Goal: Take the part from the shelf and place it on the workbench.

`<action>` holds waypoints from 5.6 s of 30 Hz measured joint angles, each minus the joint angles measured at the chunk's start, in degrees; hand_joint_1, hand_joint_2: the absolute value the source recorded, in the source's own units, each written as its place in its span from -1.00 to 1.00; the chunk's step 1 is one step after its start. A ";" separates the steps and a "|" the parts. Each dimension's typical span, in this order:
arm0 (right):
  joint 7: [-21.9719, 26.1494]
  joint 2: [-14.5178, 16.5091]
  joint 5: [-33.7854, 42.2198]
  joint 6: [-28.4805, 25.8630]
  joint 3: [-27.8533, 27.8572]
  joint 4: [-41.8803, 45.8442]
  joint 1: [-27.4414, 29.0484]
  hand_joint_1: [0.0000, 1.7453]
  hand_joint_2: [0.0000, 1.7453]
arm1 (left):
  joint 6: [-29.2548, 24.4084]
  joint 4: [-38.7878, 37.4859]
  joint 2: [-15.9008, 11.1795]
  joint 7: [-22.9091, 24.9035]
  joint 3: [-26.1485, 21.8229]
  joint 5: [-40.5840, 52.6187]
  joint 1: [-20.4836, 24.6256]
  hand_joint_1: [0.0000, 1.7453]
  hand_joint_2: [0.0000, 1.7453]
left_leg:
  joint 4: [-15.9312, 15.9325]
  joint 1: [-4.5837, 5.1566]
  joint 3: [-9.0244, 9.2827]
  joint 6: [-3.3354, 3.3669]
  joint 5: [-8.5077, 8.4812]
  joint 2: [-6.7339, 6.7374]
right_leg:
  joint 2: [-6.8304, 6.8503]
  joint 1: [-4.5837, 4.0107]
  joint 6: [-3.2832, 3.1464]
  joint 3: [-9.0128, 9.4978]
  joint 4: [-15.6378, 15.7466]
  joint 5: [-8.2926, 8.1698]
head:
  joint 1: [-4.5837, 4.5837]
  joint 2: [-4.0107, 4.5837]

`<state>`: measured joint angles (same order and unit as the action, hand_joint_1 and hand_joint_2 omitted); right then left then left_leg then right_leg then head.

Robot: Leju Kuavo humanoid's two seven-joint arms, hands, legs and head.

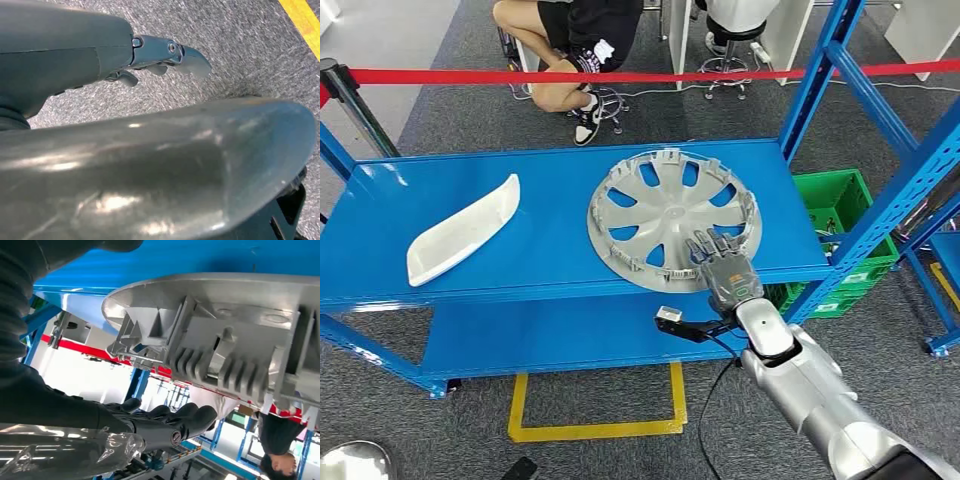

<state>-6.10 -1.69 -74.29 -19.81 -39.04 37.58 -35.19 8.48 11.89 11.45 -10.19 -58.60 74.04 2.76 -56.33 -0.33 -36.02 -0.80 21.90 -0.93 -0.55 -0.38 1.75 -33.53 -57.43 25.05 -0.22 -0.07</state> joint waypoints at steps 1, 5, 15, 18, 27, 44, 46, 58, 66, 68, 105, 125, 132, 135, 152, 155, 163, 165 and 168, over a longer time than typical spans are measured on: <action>-0.22 0.03 -0.18 -0.22 0.00 -0.15 -0.01 -1.00 1.00 | -0.04 -0.01 0.04 -0.20 -0.01 -0.34 0.00 -1.00 -1.00 | 0.00 0.00 0.00 0.00 0.00 0.00 | 0.00 0.00 0.00 0.00 0.00 0.00 | 0.00 0.00; -0.94 0.29 -0.74 -0.86 0.00 -1.02 -0.34 -1.00 1.00 | -0.10 -0.02 0.17 -0.92 -0.14 -1.87 0.02 -1.00 -1.00 | 0.00 0.00 0.00 0.00 0.00 0.00 | 0.00 0.00 0.00 0.00 0.00 0.00 | 0.00 0.00; -1.21 0.59 -1.37 -0.88 0.00 -2.27 -0.96 -1.00 1.00 | -0.07 -0.02 0.22 -0.99 -0.54 -2.52 0.04 -1.00 -1.00 | 0.00 0.00 0.00 0.00 0.00 0.00 | 0.00 0.00 0.00 0.00 -0.01 0.00 | 0.00 0.00; -1.37 0.75 -1.86 -0.34 0.00 -2.45 -1.33 -1.00 1.00 | 0.02 -0.02 0.22 -1.00 -0.61 -2.75 0.06 -1.00 -1.00 | 0.00 0.00 0.00 0.00 0.00 0.00 | 0.00 0.00 0.00 -0.01 -0.01 0.00 | 0.01 0.00; 2.52 2.14 -0.95 6.89 -0.09 -3.79 -2.88 1.00 1.00 | 0.71 -0.01 0.04 -1.00 -0.63 -2.06 0.30 -1.00 -1.00 | 0.00 0.00 0.00 0.00 0.00 0.00 | 0.00 0.00 -0.01 -0.02 -0.01 0.01 | 0.00 0.00; 7.56 2.28 4.07 9.92 -0.40 -6.45 -5.70 1.00 1.00 | 1.65 -0.02 0.25 -0.80 -0.63 -1.60 0.30 -1.00 -1.00 | 0.00 0.00 0.01 -0.01 -0.01 0.00 | 0.00 0.00 -0.02 -0.02 -0.02 0.01 | 0.00 0.00; 7.57 2.32 4.42 9.38 -0.42 -6.61 -5.70 1.00 1.00 | 1.67 -0.02 0.29 -0.71 -0.63 -1.57 0.30 -1.00 -1.00 | 0.00 0.00 0.01 -0.01 -0.01 0.00 | 0.00 0.00 -0.02 -0.02 -0.02 0.02 | 0.01 0.00; 11.74 2.29 13.31 5.04 1.97 -5.30 -4.23 1.00 -1.00 | 0.69 -0.02 0.27 -2.62 -0.63 -1.22 0.22 -1.00 1.00 | 0.00 0.00 0.01 -0.02 -0.02 0.00 | -0.02 0.01 -0.03 -0.03 -0.02 -0.01 | 0.00 0.00; 16.36 -0.91 33.17 7.73 6.99 14.79 3.23 1.00 -1.00 | -0.87 -0.02 -0.40 -8.21 -0.63 -0.93 -0.11 -1.00 1.00 | 0.00 0.00 -0.02 -0.08 0.03 0.02 | -0.08 0.00 -0.08 -0.11 -0.03 0.02 | -0.01 0.00; 15.14 -2.11 38.85 10.65 7.83 21.06 4.35 1.00 -1.00 | -4.08 -0.02 -0.56 -9.02 -0.63 -0.57 -0.19 -1.00 1.00 | 0.00 -0.01 -0.02 -0.09 0.04 0.04 | -0.10 0.00 -0.08 -0.14 -0.02 0.03 | -0.01 0.00; 15.44 -12.92 113.22 42.39 12.40 48.26 21.31 1.00 -1.00 | 11.58 -0.02 -3.39 -13.56 -12.99 -15.06 -0.46 -1.00 1.00 | 0.03 -0.07 -0.10 -0.39 0.14 0.06 | -0.18 -0.07 -0.22 -0.35 -0.32 0.18 | 0.00 0.00; 17.02 -2.75 115.14 37.36 5.28 46.09 16.33 1.00 -1.00 | 10.79 -0.02 -6.46 -13.76 -14.89 -14.02 -0.87 -1.00 1.00 | -0.19 0.58 -0.12 0.17 0.45 0.02 | -0.04 0.58 0.20 -0.26 -0.37 0.35 | -0.02 0.00; 17.98 -2.71 114.77 36.40 4.86 46.10 16.38 1.00 -1.00 | 10.84 -0.02 -6.49 -11.75 -15.20 -13.98 -1.03 -1.00 1.00 | 0.48 -0.12 0.19 1.12 -0.28 0.34 | 0.05 0.70 1.24 -3.96 -10.21 7.10 | 0.32 0.00; 18.17 -2.72 114.62 35.91 4.83 46.09 16.66 1.00 -1.00 | 10.86 -0.02 -6.50 -11.57 -15.38 -13.77 -1.15 -1.00 1.00 | 0.46 -0.26 -0.01 0.90 -0.46 0.41 | 0.08 1.01 1.71 -6.02 -16.95 9.51 | 0.32 0.00; 18.80 -2.46 113.74 35.14 4.61 46.04 16.60 1.00 -1.00 | 9.77 -0.02 -6.14 -12.71 -15.48 -10.81 -1.25 -1.00 1.00 | -13.81 -0.75 -2.53 -2.58 6.83 0.31 | -0.23 0.45 -1.80 -2.37 -1.38 -1.15 | -0.19 0.00; 18.80 -2.46 113.69 35.00 4.64 46.07 16.47 1.00 -1.00 | 9.36 -0.02 -6.15 -12.42 -15.32 -10.73 -1.01 -1.00 1.00 | -2.77 -0.42 5.41 -1.79 5.53 0.26 | -0.19 0.24 -1.21 -3.47 -1.45 -2.41 | -0.15 0.00; 18.91 -2.65 112.89 34.62 4.74 45.88 17.03 1.00 -1.00 | 7.28 -0.02 -6.27 -8.35 -15.32 -10.70 -1.36 -1.00 1.00 | 0.53 -0.11 4.03 1.03 3.15 0.65 | 0.08 0.52 0.80 -7.72 -11.60 5.67 | 0.24 0.00; 18.91 -2.67 112.08 34.37 4.72 45.75 16.90 1.00 -1.00 | 7.17 -0.02 -6.31 -7.87 -15.32 -10.38 -1.35 -1.00 1.00 | 0.47 -0.02 2.70 1.04 2.09 0.67 | 0.09 0.51 0.92 -8.27 -17.02 7.56 | 0.22 0.00; 19.36 -2.68 109.83 33.38 4.56 45.49 16.23 1.00 -1.00 | 7.46 -0.02 -6.25 -7.63 -15.32 -9.86 -1.32 -1.00 1.00 | 0.29 0.03 0.79 0.70 0.59 0.71 | 0.10 0.50 0.66 -2.24 -11.48 3.89 | 0.22 0.00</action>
<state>13.26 -4.37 35.53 13.56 -34.47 83.07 -18.96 15.94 11.87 5.20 -17.82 -73.92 64.18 1.43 -56.03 -0.31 -35.23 -0.10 22.49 -0.23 -0.45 0.11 2.41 -35.77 -68.90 28.94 0.01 -0.07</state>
